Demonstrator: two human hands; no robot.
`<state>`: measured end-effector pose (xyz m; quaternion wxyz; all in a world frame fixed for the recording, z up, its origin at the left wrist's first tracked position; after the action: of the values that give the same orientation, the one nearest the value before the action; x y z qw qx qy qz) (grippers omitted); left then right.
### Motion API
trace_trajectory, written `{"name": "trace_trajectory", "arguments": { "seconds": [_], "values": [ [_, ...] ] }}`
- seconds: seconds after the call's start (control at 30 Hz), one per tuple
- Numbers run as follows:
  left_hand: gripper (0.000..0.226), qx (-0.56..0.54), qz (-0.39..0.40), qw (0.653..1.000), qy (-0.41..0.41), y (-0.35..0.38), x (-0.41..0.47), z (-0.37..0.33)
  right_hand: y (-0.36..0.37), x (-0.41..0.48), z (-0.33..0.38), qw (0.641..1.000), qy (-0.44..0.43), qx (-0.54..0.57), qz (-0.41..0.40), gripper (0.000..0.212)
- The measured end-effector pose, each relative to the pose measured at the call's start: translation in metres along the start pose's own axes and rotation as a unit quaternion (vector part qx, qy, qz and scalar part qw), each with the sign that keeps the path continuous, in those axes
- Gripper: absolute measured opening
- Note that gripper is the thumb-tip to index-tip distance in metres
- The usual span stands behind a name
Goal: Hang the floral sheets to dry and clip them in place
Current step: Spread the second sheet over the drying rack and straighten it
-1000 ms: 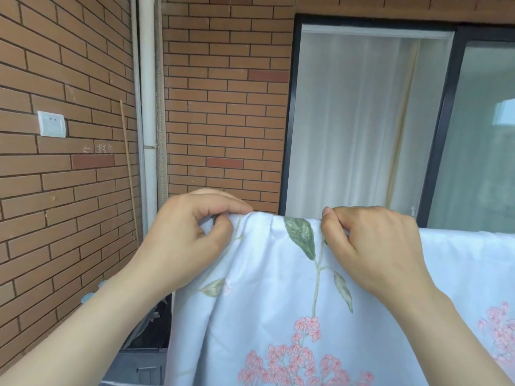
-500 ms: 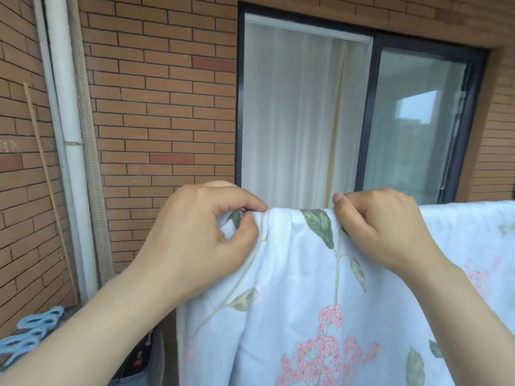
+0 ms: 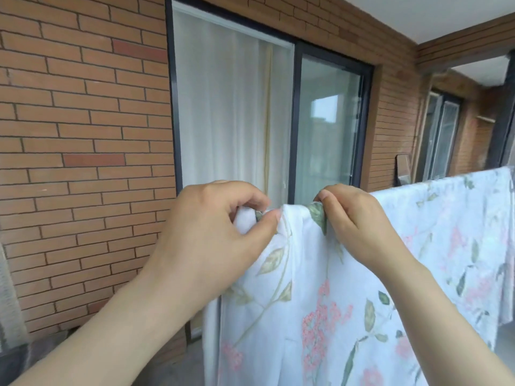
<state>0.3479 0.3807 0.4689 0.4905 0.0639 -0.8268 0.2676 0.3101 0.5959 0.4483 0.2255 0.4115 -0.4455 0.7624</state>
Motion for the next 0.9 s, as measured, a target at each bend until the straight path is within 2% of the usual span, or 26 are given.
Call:
{"name": "trace_trajectory", "arguments": {
  "seconds": [0.07, 0.23, 0.4, 0.53, 0.63, 0.73, 0.8, 0.9],
  "values": [
    [0.016, -0.046, 0.013, 0.999, 0.005, -0.011, 0.001, 0.002, -0.004, -0.002, 0.003, 1.0, 0.026, -0.003, -0.007, 0.035],
    [0.016, -0.041, 0.03, 0.997, 0.053, -0.03, 0.002, 0.016, -0.018, -0.018, 0.029, 0.994, 0.08, -0.017, -0.07, 0.008],
    [0.018, -0.093, 0.058, 0.991, 0.077, -0.032, -0.004, 0.037, -0.028, -0.038, 0.076, 0.987, 0.138, 0.016, -0.079, 0.012],
    [0.012, -0.188, 0.095, 0.976, 0.051, -0.031, -0.005, 0.066, -0.025, -0.061, 0.121, 0.974, 0.198, 0.076, -0.077, 0.012],
    [0.017, -0.229, 0.163, 0.958, 0.048, -0.024, -0.007, 0.086, -0.016, -0.079, 0.143, 0.963, 0.242, 0.088, -0.079, 0.025],
    [0.022, -0.314, 0.264, 0.912, 0.019, -0.008, -0.009, 0.101, 0.0, -0.092, 0.155, 0.952, 0.296, 0.071, -0.044, 0.065],
    [0.033, -0.348, 0.303, 0.887, 0.018, -0.001, -0.009, 0.103, 0.01, -0.094, 0.16, 0.95, 0.311, 0.026, -0.014, 0.088],
    [0.041, -0.391, 0.336, 0.857, 0.028, 0.008, -0.008, 0.099, 0.015, -0.089, 0.163, 0.95, 0.309, -0.044, -0.014, 0.09]
  ]
}}
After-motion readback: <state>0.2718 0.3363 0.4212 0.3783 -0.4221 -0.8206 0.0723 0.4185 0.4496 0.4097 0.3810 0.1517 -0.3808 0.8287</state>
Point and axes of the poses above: each hand's wrist, its own x-axis towards the middle knuckle, its own y-axis out of the palm, z = x × y, the point moved 5 cm from there along x, towards the middle knuckle, and after that the axes turned 2 degrees about -z, right-handed, at the moved point
